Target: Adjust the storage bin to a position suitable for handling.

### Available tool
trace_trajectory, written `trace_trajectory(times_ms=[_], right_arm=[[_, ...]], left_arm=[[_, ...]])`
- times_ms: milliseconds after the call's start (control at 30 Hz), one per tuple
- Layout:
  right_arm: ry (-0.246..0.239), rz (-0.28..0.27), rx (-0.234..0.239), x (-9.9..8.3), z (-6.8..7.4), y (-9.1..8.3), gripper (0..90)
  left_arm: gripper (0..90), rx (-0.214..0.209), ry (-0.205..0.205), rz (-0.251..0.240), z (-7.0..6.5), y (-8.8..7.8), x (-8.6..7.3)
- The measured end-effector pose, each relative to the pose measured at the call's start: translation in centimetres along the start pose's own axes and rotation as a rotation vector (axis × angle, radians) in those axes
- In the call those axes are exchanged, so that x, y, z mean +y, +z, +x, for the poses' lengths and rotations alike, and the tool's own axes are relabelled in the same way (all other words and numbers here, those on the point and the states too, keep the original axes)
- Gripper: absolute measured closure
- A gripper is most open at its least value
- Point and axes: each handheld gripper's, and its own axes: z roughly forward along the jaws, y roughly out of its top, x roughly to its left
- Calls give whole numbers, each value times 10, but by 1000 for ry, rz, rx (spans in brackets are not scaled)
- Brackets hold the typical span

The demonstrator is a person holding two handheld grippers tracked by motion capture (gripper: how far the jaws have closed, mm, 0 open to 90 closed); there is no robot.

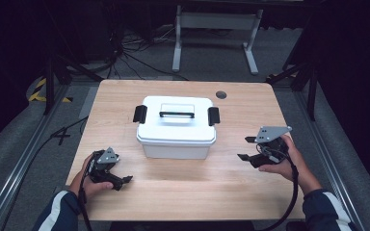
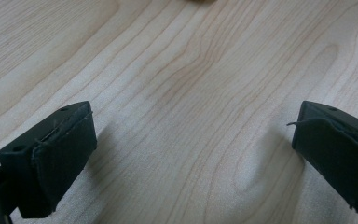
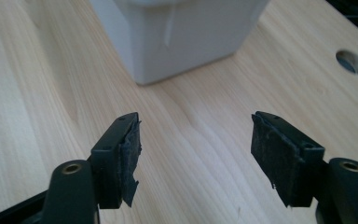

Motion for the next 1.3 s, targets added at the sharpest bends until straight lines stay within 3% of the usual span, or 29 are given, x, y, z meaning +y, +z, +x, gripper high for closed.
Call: trace_trajectory(times_ms=[33, 67, 167, 200, 267, 467, 933, 1100, 1300], right_arm=[[0, 0, 0, 0, 0, 0, 340], [-28, 6, -5, 15, 0, -3, 343], [-54, 13, -3, 28, 0, -6, 351], [-71, 17, 5, 43, -1, -9, 356], [-81, 16, 3, 48, -1, -9, 359], [-144, 31, 9, 85, -1, -8, 375], [-273, 59, 45, 154, 2, 24, 434], [-313, 73, 31, 180, 2, 34, 451], [-347, 101, 37, 197, 3, 49, 465]], left_arm=[[2, 0, 0, 0, 0, 0, 0], [2, -3, 3, 9, 0, -1, 0], [2, -3, 2, 8, 0, -1, 0], [2, -3, 3, 9, 0, -1, 0], [2, -3, 3, 8, 0, -1, 0], [2, -4, 4, 8, 0, -1, 0], [2, -5, 4, 8, 1, -1, 0], [2, -5, 4, 9, 1, -1, 0], [2, -5, 4, 9, 0, -1, 0]])
